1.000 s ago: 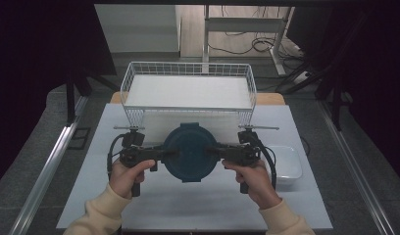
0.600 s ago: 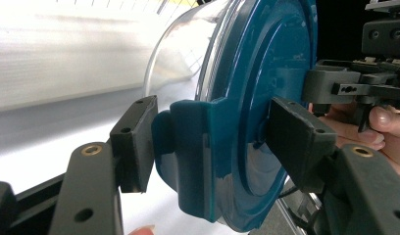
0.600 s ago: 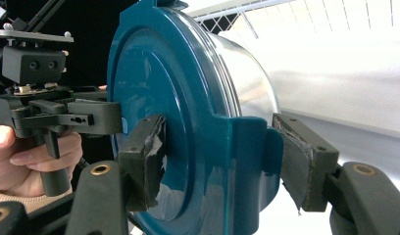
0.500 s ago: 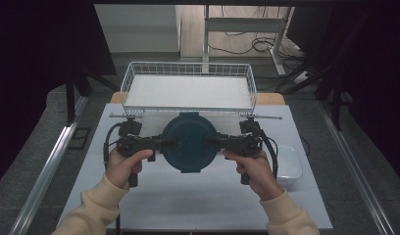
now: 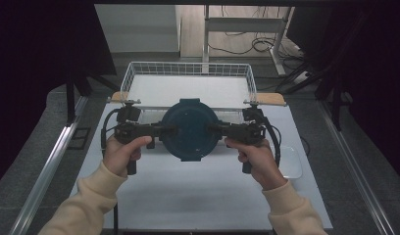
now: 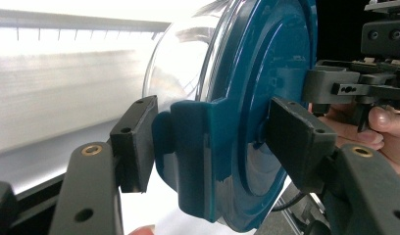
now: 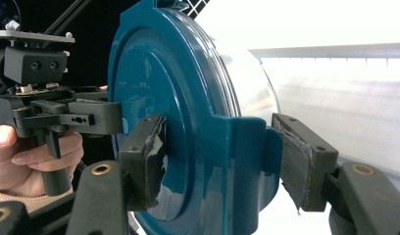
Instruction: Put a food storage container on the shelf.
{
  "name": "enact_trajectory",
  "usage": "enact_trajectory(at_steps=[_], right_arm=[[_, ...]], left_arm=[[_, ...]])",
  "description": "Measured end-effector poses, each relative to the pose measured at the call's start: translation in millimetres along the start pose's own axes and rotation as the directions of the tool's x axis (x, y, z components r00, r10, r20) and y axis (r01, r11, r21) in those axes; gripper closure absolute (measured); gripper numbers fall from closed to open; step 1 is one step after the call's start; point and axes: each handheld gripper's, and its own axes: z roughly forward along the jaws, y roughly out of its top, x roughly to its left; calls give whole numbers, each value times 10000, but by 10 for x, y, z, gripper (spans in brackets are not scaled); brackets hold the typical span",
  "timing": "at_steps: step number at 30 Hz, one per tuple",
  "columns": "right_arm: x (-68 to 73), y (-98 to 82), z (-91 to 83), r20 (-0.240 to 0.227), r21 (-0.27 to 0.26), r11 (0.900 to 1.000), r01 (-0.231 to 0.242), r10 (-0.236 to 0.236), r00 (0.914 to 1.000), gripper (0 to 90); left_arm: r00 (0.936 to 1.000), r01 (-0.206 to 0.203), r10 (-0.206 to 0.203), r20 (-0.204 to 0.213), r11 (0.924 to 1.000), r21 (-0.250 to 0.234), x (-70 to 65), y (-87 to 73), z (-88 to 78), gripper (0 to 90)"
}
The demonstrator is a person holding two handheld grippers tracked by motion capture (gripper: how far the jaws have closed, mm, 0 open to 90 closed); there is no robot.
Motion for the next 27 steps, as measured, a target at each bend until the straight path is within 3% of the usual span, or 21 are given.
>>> enact_trajectory(at_steps=[10,27], right_arm=[[43,242,-15,56,-144,9998,147,-147,9999,395],[-55,602,18,-42,-192,9998,-10,9,10000,397]], left_arm=[[9999,-113,113,37,9999,-39,-21,258,-26,383],[9998,-214,214,-30,9997,103,0,661,43,383]])
